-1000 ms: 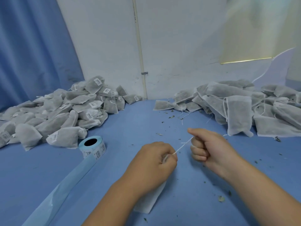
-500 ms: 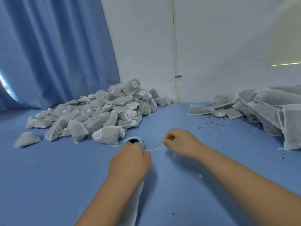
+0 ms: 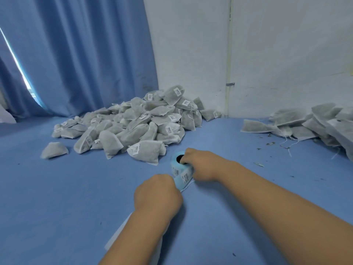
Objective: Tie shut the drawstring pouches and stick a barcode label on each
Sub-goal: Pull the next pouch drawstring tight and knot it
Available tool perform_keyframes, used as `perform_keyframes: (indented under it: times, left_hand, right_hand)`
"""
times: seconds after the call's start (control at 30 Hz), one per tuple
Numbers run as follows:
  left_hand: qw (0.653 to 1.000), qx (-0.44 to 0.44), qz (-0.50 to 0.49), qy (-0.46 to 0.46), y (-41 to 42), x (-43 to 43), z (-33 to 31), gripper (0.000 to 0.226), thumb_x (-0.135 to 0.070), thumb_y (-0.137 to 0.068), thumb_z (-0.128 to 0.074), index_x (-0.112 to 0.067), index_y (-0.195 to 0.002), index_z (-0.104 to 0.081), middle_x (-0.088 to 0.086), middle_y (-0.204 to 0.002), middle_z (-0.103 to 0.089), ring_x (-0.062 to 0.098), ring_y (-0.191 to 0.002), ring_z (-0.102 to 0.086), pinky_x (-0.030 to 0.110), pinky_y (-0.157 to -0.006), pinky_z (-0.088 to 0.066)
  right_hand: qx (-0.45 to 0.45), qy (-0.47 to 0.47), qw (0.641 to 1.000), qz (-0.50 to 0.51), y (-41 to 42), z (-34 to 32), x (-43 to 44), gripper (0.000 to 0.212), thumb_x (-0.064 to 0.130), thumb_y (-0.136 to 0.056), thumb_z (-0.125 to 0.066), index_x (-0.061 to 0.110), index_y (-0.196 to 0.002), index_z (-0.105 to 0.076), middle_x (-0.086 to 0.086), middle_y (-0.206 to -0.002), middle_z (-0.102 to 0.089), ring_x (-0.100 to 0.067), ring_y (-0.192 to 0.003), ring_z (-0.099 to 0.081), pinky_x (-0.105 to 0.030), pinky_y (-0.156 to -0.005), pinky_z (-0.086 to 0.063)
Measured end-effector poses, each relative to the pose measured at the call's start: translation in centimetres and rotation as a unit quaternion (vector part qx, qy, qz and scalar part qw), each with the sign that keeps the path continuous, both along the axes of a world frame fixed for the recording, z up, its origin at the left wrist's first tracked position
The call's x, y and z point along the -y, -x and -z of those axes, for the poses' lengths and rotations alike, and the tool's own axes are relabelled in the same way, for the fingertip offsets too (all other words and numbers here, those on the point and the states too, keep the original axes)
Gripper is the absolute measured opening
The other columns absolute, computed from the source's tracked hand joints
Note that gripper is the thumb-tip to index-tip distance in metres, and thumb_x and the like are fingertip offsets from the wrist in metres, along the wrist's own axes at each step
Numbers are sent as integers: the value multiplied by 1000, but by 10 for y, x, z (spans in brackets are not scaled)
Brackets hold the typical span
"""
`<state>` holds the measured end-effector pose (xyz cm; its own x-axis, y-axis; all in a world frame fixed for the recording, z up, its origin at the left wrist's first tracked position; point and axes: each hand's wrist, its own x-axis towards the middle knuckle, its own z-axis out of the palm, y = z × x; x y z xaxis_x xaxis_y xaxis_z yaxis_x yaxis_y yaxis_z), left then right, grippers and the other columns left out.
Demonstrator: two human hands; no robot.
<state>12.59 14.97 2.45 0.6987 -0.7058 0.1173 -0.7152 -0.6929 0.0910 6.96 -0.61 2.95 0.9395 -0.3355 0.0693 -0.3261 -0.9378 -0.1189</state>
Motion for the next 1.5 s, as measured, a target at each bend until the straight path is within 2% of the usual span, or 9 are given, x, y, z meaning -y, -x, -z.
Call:
perform_keyframes:
  times: [0.1, 0.3, 0.57, 0.67, 0.8, 0.9, 1.33, 1.4, 1.5]
  left_hand:
    - [1000, -2, 4, 2, -8, -4, -2, 25, -30, -85, -47, -19, -64, -39, -5, -67, -42, 12, -54, -37, 26, -46, -23]
    - [1000, -17, -5, -23, -16, -1, -4, 26, -32, -87, -44, -19, -65, -40, -5, -70, -44, 12, -57, -40, 26, -48, -25]
    - [995, -18, 56, 86, -2, 12, 2, 28, -33, -85, -47, -16, -63, -42, -3, -63, -44, 19, -58, -40, 27, -46, -24]
    - [983, -110, 61, 137, -7, 12, 4, 21, -29, -80, -50, -15, -64, -47, 0, -64, -46, 20, -61, -40, 29, -54, -31]
    - [937, -272, 58, 210, -17, 15, 1, 24, -25, -79, -53, -4, -75, -65, 0, -73, -52, 15, -64, -43, 29, -58, -34]
    - [903, -356, 44, 238, -19, 15, -1, 26, -22, -77, -54, -20, -54, -65, -11, -57, -55, 4, -47, -45, 24, -51, -34]
    - [882, -397, 36, 252, -28, 11, -1, 28, -22, -76, -56, -24, -49, -64, -13, -38, -44, 7, -37, -39, 27, -50, -30]
    - [878, -404, 31, 254, -28, 11, -1, 28, -22, -75, -57, -25, -49, -65, -11, -44, -51, 11, -47, -42, 28, -53, -32]
    - [874, -410, 37, 259, -28, 9, -2, 23, -26, -70, -56, -23, -52, -69, 3, -85, -74, 20, -70, -57, 35, -69, -44]
  right_hand:
    - [-16, 31, 999, 33, 2, -4, 8, 23, 7, -81, -58, 13, -104, -57, -6, -115, -46, -28, -91, -55, -34, -74, -43]
    - [-11, -10, 998, 60, 13, -2, 17, 28, 5, -84, -54, 10, -111, -57, -6, -117, -50, -25, -102, -54, -31, -85, -44]
    - [79, -34, 991, 101, 21, -1, 2, 33, 5, -83, -53, 13, -115, -56, -3, -120, -43, -26, -96, -55, -40, -84, -48]
    - [212, -97, 964, 129, 25, 5, -17, 18, 11, -81, -56, 18, -97, -56, 1, -103, -49, -23, -89, -56, -38, -80, -49]
    - [234, -196, 942, 141, 30, 28, -41, 10, 27, -79, -64, 24, -75, -56, 7, -75, -62, -15, -74, -60, -32, -67, -50]
    - [262, -227, 924, 160, 29, 46, -48, 16, 36, -81, -67, 23, -77, -59, 10, -71, -63, -8, -68, -59, -24, -63, -48]
    - [295, -240, 915, 133, 31, 56, -43, 8, 20, -80, -68, 25, -83, -63, 13, -77, -62, 5, -61, -51, -8, -59, -39]
    - [297, -225, 919, 127, 30, 56, -43, 13, 20, -79, -68, 28, -84, -59, 12, -85, -60, 5, -64, -50, -7, -60, -36]
    - [301, -227, 917, 133, 30, 56, -43, 17, 23, -78, -71, 27, -85, -56, 10, -90, -59, 2, -67, -49, -10, -63, -37]
